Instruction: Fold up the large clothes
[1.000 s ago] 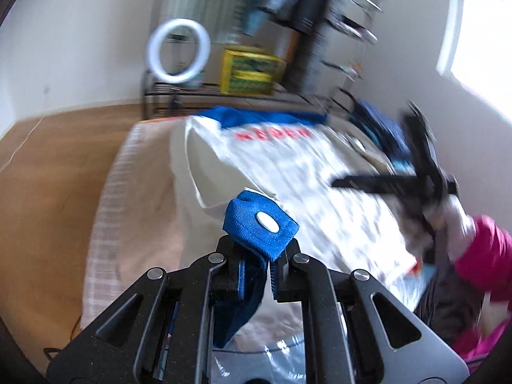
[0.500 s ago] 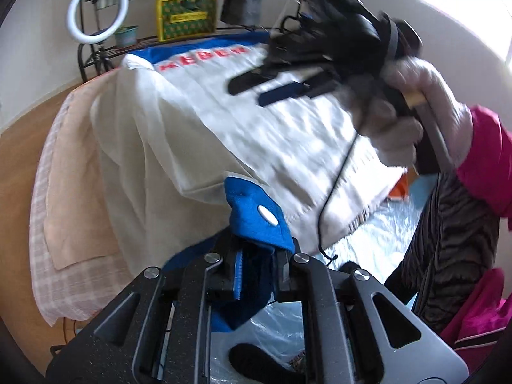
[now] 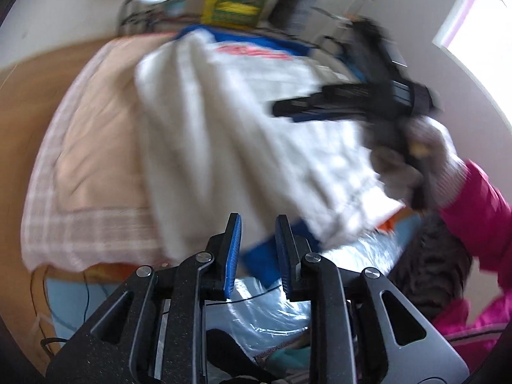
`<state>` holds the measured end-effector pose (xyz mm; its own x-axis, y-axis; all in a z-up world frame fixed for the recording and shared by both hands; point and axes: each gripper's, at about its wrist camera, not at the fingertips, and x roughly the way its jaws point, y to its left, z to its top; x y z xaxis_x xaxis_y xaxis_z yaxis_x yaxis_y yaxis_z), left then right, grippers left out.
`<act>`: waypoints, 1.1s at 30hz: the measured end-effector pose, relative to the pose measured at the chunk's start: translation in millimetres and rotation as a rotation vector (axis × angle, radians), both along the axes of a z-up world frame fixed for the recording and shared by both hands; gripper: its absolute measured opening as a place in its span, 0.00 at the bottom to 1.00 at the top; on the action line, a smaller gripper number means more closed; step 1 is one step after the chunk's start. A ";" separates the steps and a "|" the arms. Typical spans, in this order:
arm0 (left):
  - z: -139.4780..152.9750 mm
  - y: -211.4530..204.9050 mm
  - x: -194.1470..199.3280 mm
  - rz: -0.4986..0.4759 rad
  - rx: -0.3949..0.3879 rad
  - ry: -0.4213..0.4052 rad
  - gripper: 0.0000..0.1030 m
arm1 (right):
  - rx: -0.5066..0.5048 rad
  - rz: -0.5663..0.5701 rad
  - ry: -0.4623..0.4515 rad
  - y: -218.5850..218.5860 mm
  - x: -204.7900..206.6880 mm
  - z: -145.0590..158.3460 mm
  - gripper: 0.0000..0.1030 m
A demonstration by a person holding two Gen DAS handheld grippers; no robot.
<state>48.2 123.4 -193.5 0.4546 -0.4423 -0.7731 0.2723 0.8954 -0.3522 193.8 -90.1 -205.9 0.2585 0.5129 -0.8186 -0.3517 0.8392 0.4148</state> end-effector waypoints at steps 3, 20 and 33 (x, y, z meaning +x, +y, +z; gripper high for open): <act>-16.3 20.3 14.1 0.079 -0.008 0.035 0.20 | -0.053 0.005 0.020 11.5 6.8 -14.8 0.58; -26.9 57.0 78.0 0.256 -0.115 0.015 0.20 | 0.254 -0.126 0.125 -47.5 2.5 -26.7 0.01; -49.1 62.4 143.1 0.332 -0.132 0.052 0.20 | 0.142 -0.171 0.048 -67.8 -6.9 -8.2 0.63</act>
<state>191.3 185.8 -242.6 0.5514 -0.3752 -0.7451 -0.0470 0.8778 -0.4768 186.8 -157.9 -214.0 0.3137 0.5758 -0.7550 -0.1861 0.8170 0.5457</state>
